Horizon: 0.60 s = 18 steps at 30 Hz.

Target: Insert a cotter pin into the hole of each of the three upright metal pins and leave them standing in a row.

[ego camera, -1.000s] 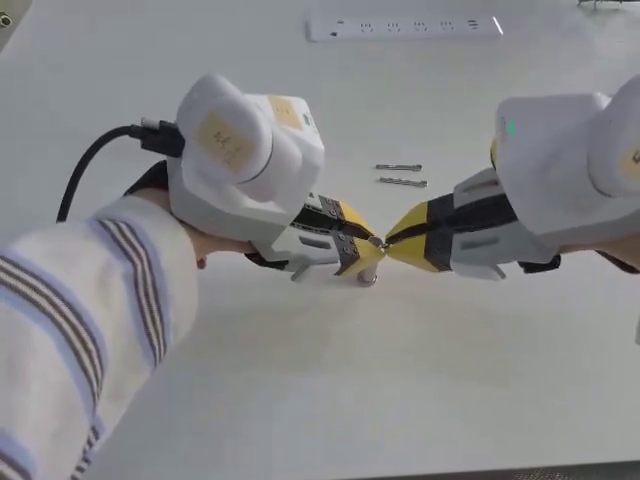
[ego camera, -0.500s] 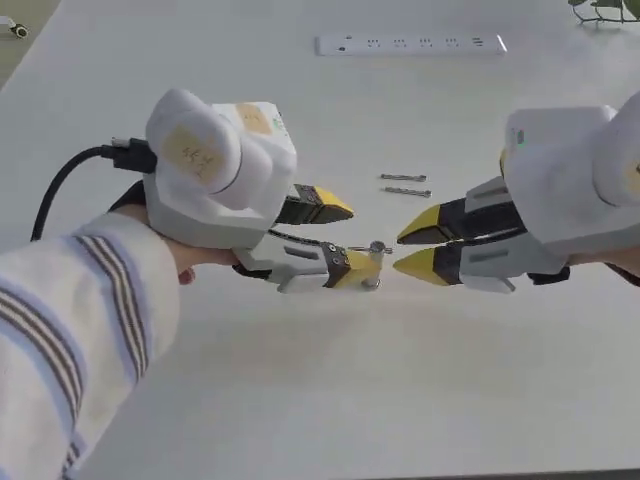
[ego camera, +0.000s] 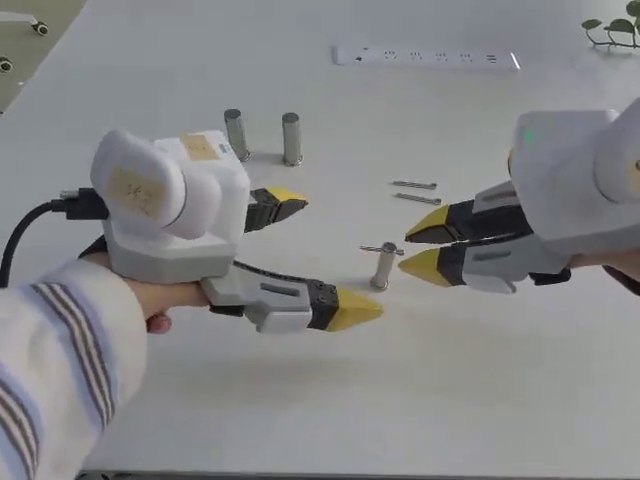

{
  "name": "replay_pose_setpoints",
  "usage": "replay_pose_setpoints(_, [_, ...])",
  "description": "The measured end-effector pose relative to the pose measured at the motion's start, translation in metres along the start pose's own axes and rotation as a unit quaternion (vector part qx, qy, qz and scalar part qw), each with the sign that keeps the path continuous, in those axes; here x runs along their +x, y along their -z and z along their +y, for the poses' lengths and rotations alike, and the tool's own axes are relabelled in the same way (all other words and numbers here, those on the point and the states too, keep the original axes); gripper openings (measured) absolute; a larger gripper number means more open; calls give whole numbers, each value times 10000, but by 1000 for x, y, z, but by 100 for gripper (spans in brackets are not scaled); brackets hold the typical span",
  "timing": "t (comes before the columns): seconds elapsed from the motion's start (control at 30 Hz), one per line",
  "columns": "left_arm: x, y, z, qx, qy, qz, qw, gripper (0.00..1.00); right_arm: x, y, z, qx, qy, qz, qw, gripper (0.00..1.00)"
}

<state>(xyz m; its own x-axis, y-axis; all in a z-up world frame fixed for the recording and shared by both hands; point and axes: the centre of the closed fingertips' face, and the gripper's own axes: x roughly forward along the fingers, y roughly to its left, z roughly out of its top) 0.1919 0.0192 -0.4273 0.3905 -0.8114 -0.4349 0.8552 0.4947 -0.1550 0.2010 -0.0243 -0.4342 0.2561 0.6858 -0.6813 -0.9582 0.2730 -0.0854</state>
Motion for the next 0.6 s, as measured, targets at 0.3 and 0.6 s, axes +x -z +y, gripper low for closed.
replay_pose_setpoints(0.3, [0,14,-10,-371,18,-39,9993,99,11,2,4,12,-178,140,9997,12])
replay_pose_setpoints(0.6, [-1,22,-18,-246,93,46,9996,99,20,3,1,19,-223,221,9995,9])
